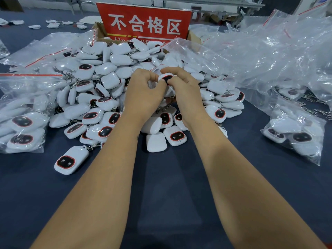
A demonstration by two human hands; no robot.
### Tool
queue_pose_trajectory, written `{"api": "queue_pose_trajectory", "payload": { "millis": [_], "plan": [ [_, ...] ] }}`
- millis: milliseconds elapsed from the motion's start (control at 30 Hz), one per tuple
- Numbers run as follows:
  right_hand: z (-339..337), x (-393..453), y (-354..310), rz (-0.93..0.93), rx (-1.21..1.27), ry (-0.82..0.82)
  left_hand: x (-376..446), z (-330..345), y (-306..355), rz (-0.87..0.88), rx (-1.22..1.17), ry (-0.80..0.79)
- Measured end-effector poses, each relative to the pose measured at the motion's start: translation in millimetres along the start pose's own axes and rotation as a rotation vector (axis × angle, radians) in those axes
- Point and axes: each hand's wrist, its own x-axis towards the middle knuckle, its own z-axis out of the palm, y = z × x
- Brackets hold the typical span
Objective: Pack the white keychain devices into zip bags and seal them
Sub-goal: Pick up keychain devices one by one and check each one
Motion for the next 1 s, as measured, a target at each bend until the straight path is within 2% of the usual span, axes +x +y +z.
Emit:
{"api": "queue_pose_trajectory", "payload": {
  "millis": [200,400,533,700,833,1000],
  "plan": [
    [-0.9,0.8,-0.4,0.027,-0.009,0.023,-0.4,0.4,-0.9,-0.022,0.01,0.006],
    [-3.1,5.0,-6.5,0.103,0.066,0.145,0.8,-2.1,0.3,-0.144,-0.324,0.024],
    [-4.4,4.6,-14.0,0.013,0.263,0.165,4.8,-6.2,-3.5,-0.193,-0.353,0.038],
    [-6.9,3.8,-20.8,-0.101,0.479,0.092,3.9,-7.7,-3.3,-0.179,-0.372,0.006],
    [-4.2,2.8,-21.4,-0.161,0.423,0.105,3.0,-7.0,-1.3,-0.149,-0.295,-0.052],
    [-1.0,-0.6,-21.6,-0.257,0.189,0.098,1.1,-4.4,0.1,-0.102,-0.173,-0.09]
  ]
}}
